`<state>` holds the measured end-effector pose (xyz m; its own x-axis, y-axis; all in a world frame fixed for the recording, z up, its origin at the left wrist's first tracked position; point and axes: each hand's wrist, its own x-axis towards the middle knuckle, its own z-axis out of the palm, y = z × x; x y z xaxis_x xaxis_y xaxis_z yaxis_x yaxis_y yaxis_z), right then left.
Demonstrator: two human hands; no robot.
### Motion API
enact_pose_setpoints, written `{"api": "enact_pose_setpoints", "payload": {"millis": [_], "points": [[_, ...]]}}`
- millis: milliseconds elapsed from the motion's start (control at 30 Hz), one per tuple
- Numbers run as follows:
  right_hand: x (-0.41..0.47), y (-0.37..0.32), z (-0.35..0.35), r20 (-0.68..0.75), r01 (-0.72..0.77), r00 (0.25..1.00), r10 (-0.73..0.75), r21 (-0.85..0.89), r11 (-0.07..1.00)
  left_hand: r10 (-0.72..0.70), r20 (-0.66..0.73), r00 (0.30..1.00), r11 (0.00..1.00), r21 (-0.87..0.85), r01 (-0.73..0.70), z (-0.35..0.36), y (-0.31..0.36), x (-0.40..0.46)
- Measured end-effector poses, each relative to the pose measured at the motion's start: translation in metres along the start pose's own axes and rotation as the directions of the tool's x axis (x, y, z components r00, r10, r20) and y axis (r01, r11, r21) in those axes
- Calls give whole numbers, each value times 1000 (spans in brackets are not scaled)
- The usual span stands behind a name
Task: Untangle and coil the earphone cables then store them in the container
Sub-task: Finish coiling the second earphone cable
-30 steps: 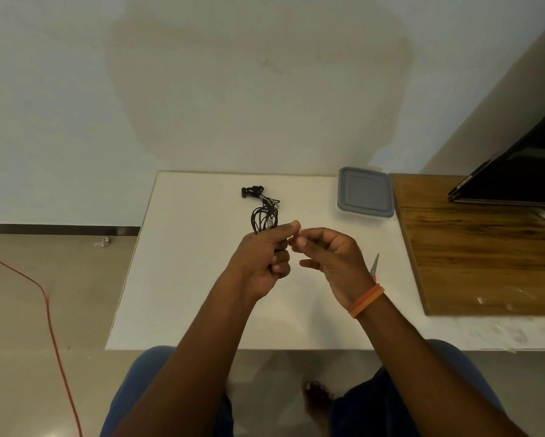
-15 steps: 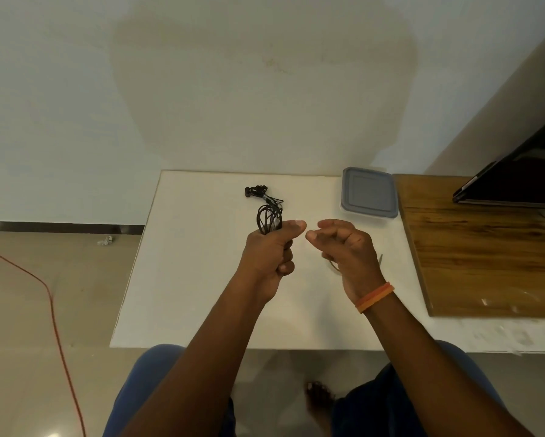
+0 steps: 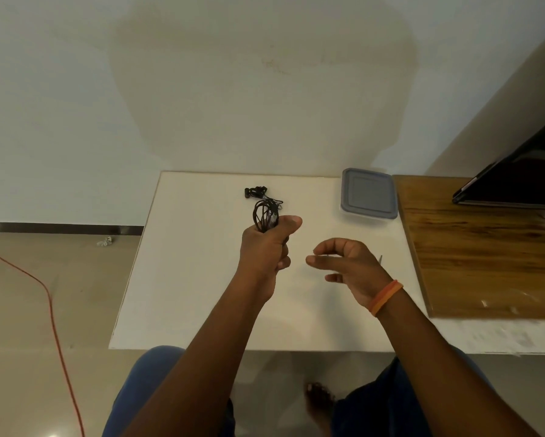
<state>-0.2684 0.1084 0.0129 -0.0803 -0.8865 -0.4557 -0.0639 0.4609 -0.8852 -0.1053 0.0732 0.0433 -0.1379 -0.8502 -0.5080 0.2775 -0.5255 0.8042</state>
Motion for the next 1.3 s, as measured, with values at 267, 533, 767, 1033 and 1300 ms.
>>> {"api": "enact_pose_setpoints", "payload": {"millis": [267, 533, 767, 1033, 1300], "points": [[-5, -27, -1, 73, 316, 938, -339, 218, 923, -15, 80, 997, 978, 207, -2, 4, -3, -4], [-9, -26, 2, 18, 162, 984, -176, 299, 940, -83, 185, 979, 993, 97, 66, -1, 0, -1], [-10, -26, 6, 1, 113, 993, -118, 282, 953, -92, 153, 984, 993, 90, 79, -2, -4, 2], [-9, -29, 5, 5, -46, 999, 47, 316, 948, -211, 108, 972, 962, 201, 186, -3, -6, 5], [0, -25, 1, 79, -257, 965, 251, 491, 833, -492, 257, 832, 870, 183, 458, -11, 3, 15]]}}
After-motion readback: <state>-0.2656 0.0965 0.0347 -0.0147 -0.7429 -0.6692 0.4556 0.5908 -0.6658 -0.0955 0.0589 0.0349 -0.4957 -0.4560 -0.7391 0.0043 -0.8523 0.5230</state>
